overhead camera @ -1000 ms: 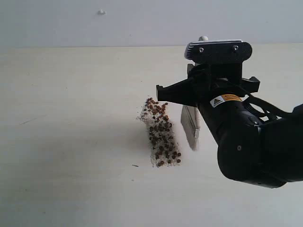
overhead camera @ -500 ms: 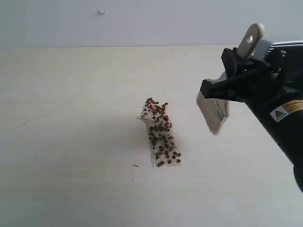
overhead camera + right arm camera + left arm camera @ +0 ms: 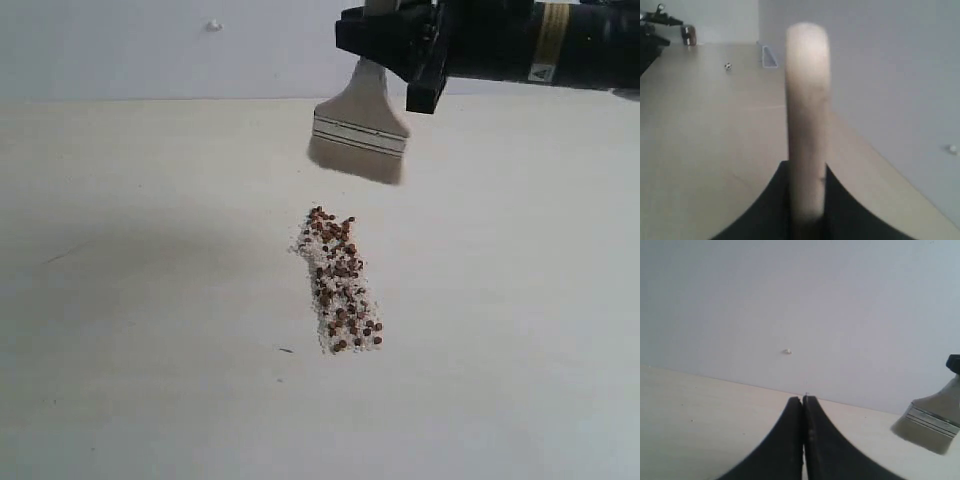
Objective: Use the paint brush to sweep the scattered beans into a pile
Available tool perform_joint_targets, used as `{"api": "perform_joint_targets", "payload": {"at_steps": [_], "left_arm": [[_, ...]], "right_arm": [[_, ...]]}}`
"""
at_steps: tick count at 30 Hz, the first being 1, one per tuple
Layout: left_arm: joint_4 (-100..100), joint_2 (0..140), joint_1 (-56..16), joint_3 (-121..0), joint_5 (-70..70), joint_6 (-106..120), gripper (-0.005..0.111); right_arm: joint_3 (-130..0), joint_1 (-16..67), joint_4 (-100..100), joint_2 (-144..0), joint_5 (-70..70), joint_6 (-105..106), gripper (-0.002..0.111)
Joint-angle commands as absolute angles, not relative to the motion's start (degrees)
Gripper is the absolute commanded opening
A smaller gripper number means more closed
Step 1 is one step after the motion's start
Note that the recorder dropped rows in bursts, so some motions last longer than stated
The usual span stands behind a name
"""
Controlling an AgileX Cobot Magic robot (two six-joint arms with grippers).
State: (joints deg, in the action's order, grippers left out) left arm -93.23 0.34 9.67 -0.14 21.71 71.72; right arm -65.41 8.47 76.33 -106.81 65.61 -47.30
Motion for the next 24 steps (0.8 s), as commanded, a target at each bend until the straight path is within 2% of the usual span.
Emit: {"api": "perform_joint_targets", "payload": {"at_steps": [1,7,13,18,24], "left_arm": [[-93.2,0.0,9.3,0.0,21.8,71.8,0.0],[-93.2,0.0,9.3,0.0,21.8,71.8,0.0],[-93.2,0.0,9.3,0.0,21.8,71.9,0.0],[-93.2,0.0,9.3,0.0,22.1,71.9,0.0],[-93.2,0.0,9.3,0.0,22.1,71.9,0.0]], "right_arm": [[-77.5,8.2,81.7,-115.3,65.6,-52.4,0.0],[-83.7,8.3,78.7,-120.4,61.9,-50.2,0.0],[-91.9,8.3,84.4,-123.7,61.0,-48.4,0.0],[-103.2,8.2,86.2,-131.0,69.5,-56.0,0.0],[-118.8,8.2,89.3,-142.1,70.0,-68.0,0.0]]}}
